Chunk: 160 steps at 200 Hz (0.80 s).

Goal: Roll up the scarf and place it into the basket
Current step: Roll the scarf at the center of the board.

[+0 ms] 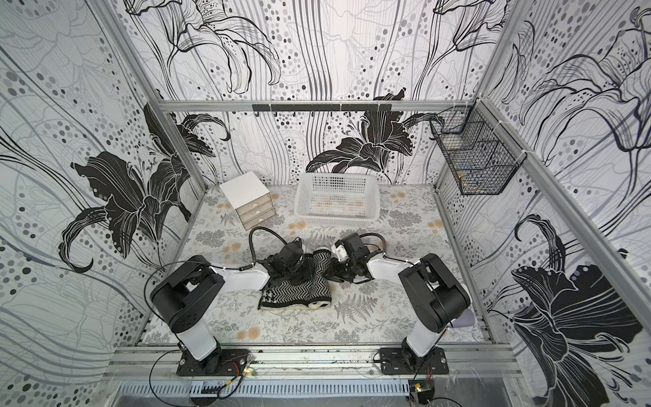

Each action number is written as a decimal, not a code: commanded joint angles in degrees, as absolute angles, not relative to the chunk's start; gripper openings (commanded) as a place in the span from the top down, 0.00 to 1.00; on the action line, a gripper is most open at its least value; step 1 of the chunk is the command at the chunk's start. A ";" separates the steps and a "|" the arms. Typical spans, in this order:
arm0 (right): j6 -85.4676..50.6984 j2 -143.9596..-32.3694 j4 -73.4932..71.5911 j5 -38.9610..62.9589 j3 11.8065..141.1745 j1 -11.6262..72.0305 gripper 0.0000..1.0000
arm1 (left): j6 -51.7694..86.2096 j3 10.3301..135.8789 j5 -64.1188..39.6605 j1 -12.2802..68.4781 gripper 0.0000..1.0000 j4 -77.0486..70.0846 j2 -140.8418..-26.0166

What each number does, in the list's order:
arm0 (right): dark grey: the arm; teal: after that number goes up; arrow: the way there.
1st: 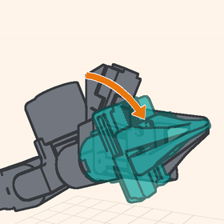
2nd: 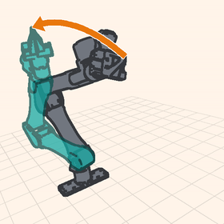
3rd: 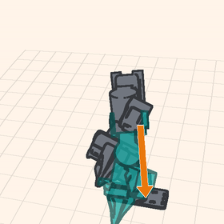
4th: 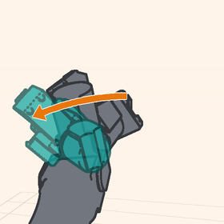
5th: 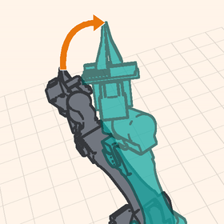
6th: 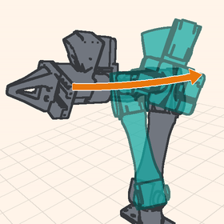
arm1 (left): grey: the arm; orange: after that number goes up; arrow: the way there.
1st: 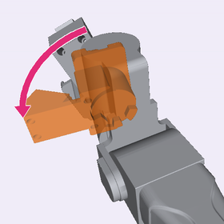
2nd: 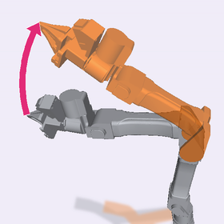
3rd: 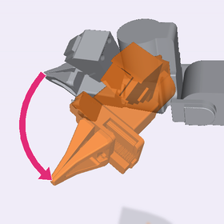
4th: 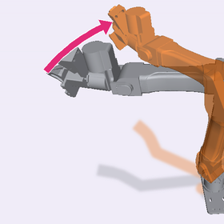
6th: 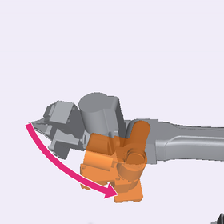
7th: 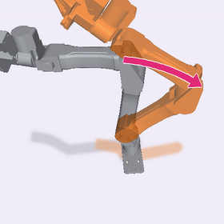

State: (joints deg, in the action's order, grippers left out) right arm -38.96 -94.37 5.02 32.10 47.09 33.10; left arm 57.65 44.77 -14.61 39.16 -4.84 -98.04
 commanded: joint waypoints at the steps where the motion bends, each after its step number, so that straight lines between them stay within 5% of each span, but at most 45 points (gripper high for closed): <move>1: -31.28 -90.46 23.06 23.18 50.71 33.66 1.00 | 54.36 43.99 -10.69 37.51 0.80 3.60 -92.63; 34: -26.04 -87.10 37.73 15.92 55.72 33.65 1.00 | 52.87 43.61 -9.49 37.50 0.48 6.58 -88.44; 120: -27.14 -89.31 43.65 13.88 63.63 34.71 1.00 | 55.40 52.71 -17.54 44.81 0.17 -5.84 -95.74; 146: -28.02 -89.91 42.25 13.44 62.99 34.91 1.00 | 56.47 55.09 -16.44 45.90 0.24 -6.22 -99.40; 160: -28.43 -89.75 41.30 13.45 62.20 34.91 1.00 | 56.56 56.23 -16.06 46.14 0.72 -4.64 -100.96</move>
State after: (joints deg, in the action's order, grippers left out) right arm -27.35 -89.54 42.00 13.82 62.37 34.46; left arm 56.14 53.95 -16.01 45.71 -3.22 -98.32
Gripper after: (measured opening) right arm 0.056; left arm 0.668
